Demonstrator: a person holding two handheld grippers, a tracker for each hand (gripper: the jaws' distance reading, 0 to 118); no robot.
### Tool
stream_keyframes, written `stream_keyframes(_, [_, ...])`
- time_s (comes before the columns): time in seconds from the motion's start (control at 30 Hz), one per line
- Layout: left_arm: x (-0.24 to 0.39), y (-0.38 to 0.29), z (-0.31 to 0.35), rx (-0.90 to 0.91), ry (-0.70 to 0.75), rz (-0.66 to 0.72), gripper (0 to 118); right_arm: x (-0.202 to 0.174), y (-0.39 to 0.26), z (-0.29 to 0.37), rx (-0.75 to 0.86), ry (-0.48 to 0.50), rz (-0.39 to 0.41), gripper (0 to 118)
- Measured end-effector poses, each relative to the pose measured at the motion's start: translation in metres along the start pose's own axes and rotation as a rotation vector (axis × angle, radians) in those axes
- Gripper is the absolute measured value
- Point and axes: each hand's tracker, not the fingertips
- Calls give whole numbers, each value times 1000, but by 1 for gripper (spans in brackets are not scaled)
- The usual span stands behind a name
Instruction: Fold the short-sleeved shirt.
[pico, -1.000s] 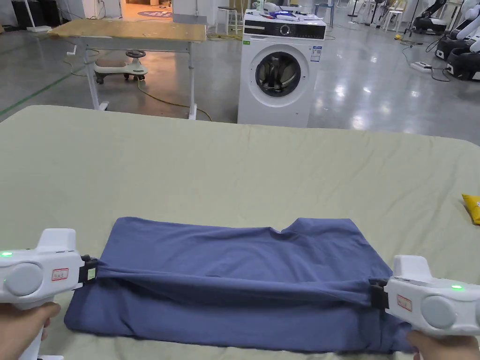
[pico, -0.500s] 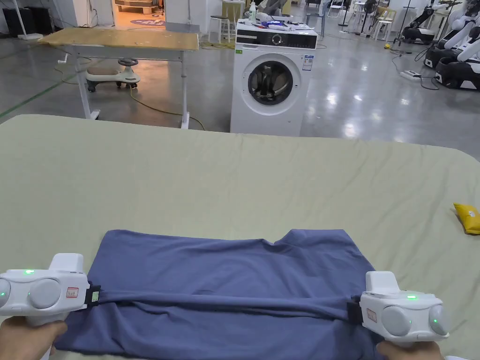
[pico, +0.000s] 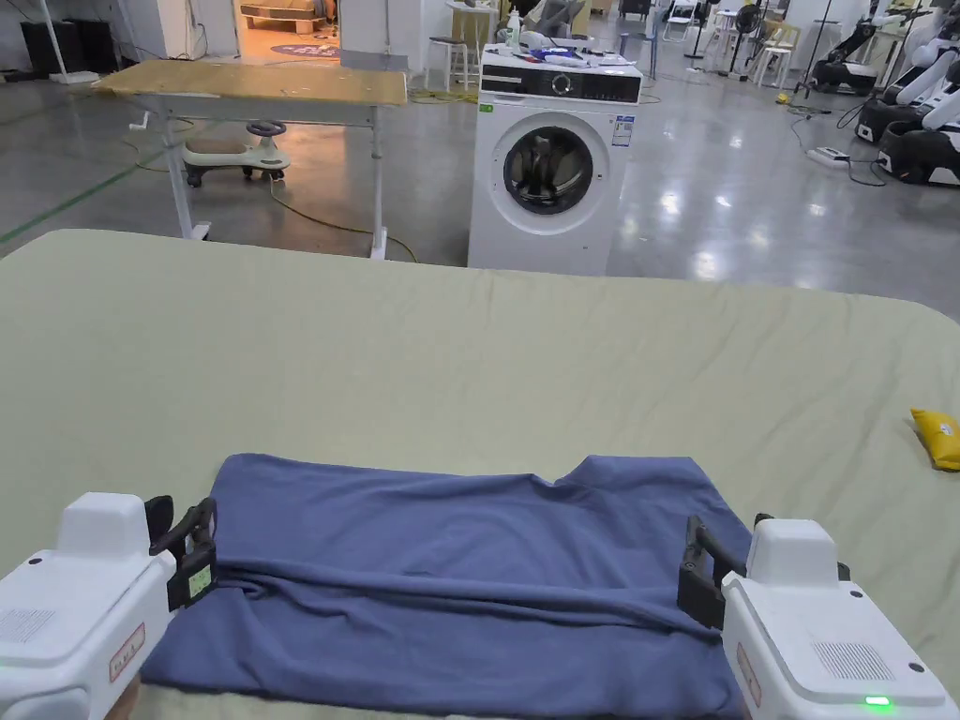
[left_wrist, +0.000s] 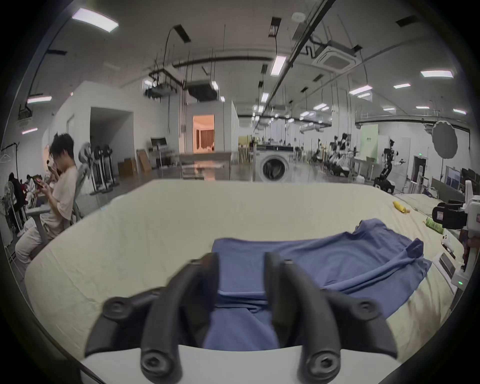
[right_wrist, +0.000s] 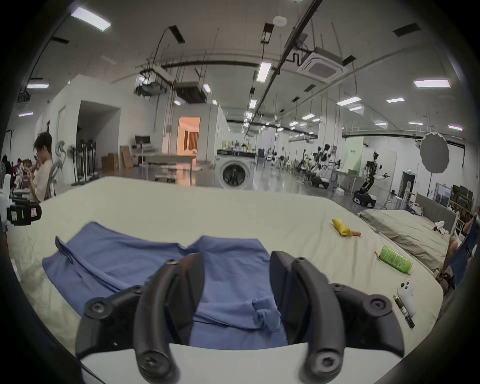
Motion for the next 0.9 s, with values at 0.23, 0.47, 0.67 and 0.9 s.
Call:
stream_keyframes(0.23, [10, -2, 46, 48, 8, -19, 0, -12, -3, 37, 84, -5, -44, 0])
stream_keyframes(0.47, [-15, -17, 14, -214, 29, 18, 0, -11, -3, 45, 81, -5, -39, 0])
stream_keyframes(0.67, [-47, -19, -46, -464, 26, 71, 0, -8, -7, 42, 49, -8, -38, 0])
stream_keyframes(0.9, [-59, -24, -103, -812, -11, 91, 56, 0, -18, 40, 9, -18, -33, 0])
